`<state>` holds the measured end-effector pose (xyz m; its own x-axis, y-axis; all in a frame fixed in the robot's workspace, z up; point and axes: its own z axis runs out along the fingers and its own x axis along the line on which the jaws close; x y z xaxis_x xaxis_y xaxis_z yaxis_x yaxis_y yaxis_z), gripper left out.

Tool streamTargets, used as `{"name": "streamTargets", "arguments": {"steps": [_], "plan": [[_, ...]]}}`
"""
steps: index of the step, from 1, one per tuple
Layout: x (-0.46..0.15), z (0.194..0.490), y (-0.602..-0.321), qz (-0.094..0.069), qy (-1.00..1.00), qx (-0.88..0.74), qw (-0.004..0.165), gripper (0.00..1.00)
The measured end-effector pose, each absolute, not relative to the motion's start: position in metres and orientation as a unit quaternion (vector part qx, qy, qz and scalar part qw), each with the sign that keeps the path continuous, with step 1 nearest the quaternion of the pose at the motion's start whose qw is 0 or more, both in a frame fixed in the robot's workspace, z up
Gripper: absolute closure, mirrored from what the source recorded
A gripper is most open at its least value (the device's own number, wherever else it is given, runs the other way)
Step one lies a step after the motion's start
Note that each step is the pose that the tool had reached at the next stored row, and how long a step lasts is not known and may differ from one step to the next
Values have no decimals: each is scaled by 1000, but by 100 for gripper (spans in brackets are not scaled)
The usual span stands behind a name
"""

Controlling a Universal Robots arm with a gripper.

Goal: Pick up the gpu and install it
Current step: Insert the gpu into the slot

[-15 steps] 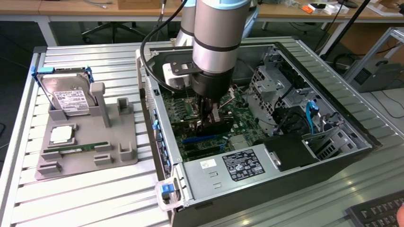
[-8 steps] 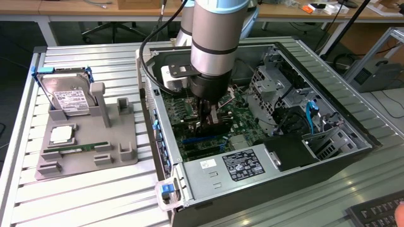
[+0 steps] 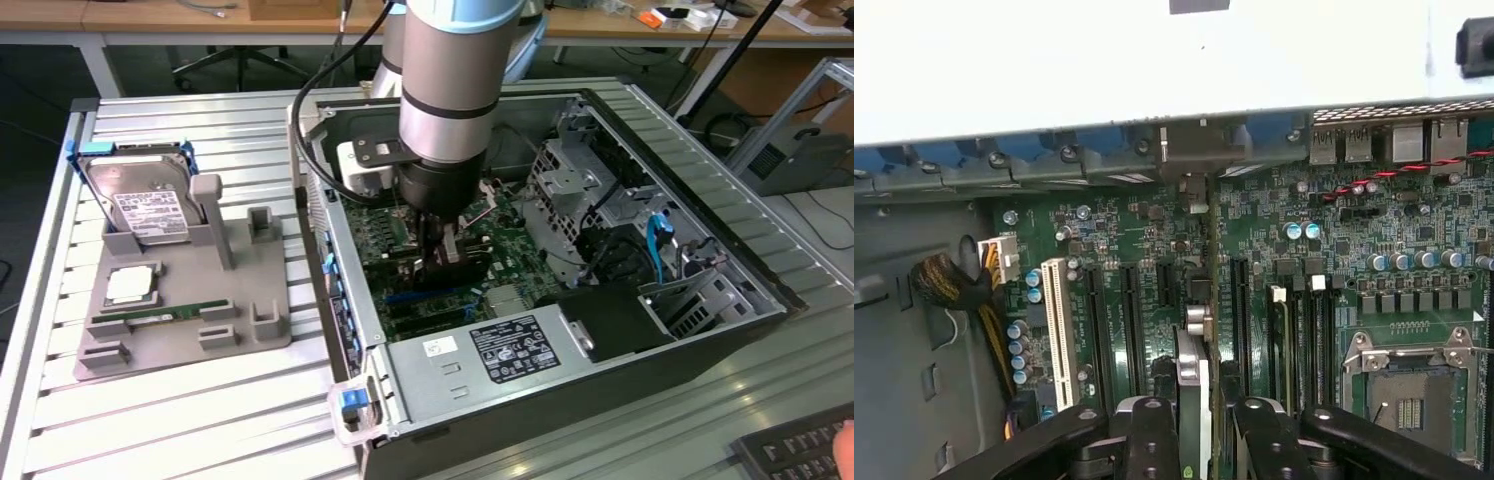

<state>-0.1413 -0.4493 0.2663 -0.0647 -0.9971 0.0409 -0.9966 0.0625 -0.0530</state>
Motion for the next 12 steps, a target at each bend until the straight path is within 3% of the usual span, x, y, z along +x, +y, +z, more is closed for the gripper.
{"name": "streamTargets", "arguments": {"steps": [12], "plan": [[-142,266,-449,-26,729,-684,-5,73]]}}
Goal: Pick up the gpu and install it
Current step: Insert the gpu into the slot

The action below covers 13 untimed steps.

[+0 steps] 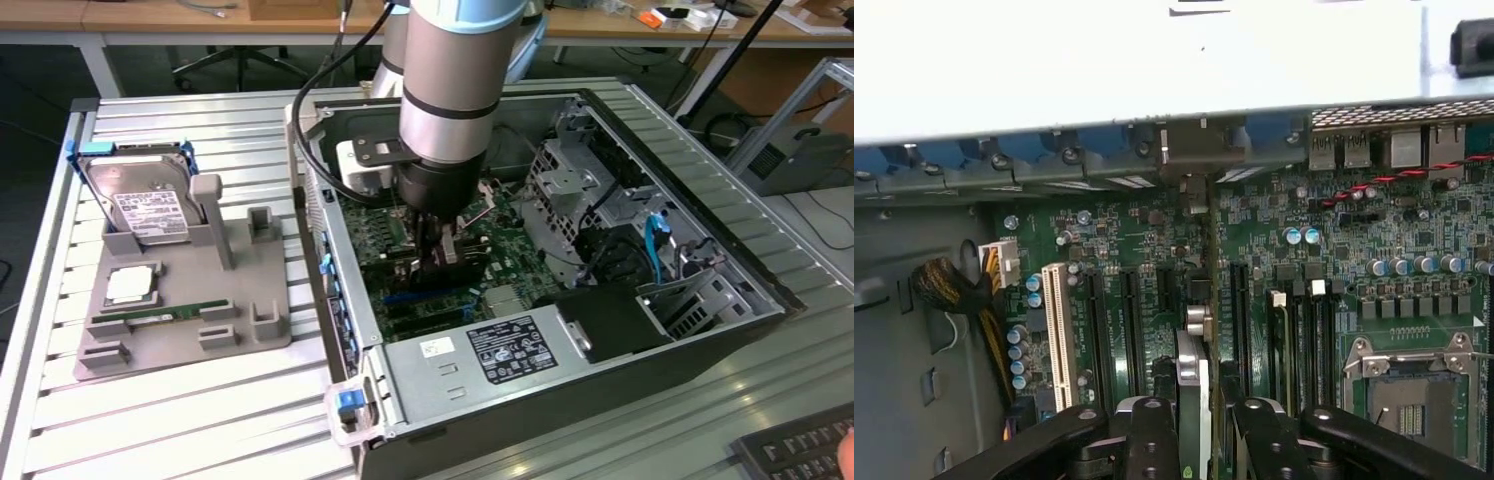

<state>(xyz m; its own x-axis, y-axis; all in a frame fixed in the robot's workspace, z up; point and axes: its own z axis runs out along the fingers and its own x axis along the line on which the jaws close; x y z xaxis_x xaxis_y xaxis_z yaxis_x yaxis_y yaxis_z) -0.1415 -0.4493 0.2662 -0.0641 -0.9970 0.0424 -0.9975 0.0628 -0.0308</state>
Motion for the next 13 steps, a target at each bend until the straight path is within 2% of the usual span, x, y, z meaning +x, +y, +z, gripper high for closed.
{"name": "streamTargets", "arguments": {"steps": [13], "plan": [[-141,264,-449,26,-728,685,5,73]]}}
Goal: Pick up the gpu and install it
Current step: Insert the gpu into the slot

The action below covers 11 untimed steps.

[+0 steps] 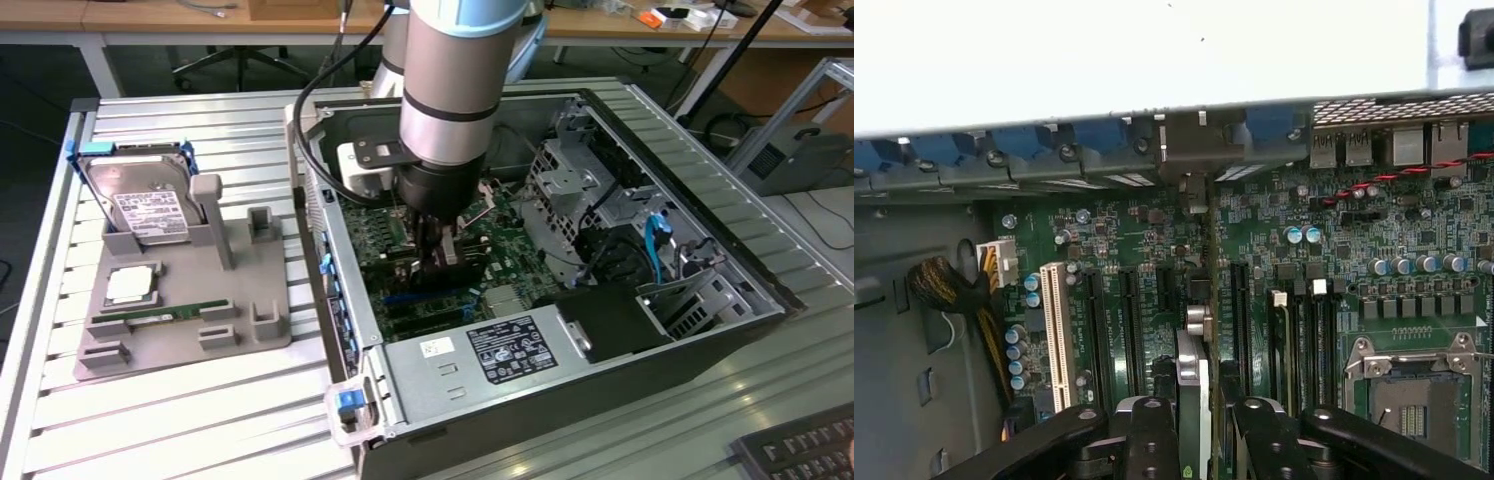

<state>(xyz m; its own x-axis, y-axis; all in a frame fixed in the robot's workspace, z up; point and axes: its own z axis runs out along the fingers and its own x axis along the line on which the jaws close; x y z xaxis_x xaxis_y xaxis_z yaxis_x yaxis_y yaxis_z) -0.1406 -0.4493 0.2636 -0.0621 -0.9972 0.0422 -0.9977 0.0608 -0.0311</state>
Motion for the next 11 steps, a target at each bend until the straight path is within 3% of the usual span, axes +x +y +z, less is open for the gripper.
{"name": "streamTargets", "arguments": {"steps": [11], "plan": [[-141,263,-449,26,-718,696,4,73]]}}
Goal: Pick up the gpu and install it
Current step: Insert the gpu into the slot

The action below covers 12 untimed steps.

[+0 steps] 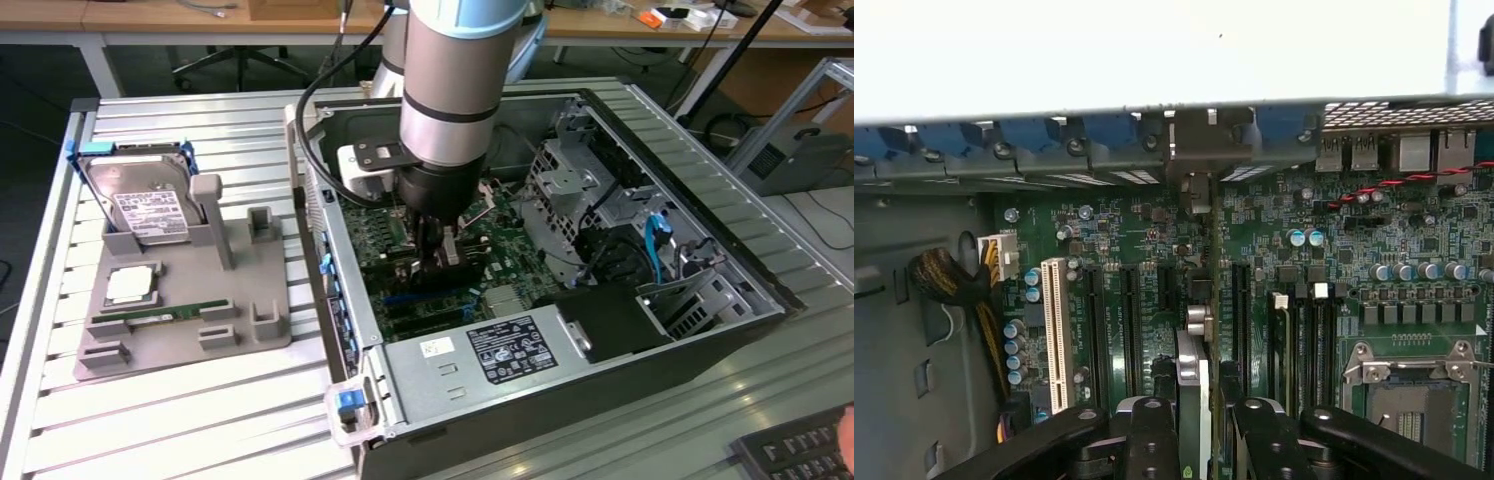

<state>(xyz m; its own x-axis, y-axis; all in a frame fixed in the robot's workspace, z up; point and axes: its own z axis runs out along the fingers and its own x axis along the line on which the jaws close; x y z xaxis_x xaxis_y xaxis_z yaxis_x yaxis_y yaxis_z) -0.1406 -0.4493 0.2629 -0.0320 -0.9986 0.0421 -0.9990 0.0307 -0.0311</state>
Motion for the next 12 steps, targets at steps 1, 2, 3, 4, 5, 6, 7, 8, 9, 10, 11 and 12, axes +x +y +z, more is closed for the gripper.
{"name": "streamTargets", "arguments": {"steps": [1,2,3,4,5,6,7,8,9,10,11,12], "plan": [[-141,263,-449,26,-718,696,4,73],[-141,262,-449,26,-718,696,4,73],[-141,262,-449,26,-718,696,4,73],[-141,262,-449,26,-718,696,4,73],[-141,261,-449,26,-718,696,4,73],[-141,261,-449,26,-718,696,4,73],[-141,261,-449,26,-718,696,4,73],[-141,260,-449,26,-718,696,4,73],[-141,260,-449,26,-718,696,4,73],[-141,259,-449,26,-718,696,4,73],[-141,259,-449,26,-718,696,4,73],[-141,259,-449,26,-718,696,4,73]]}}
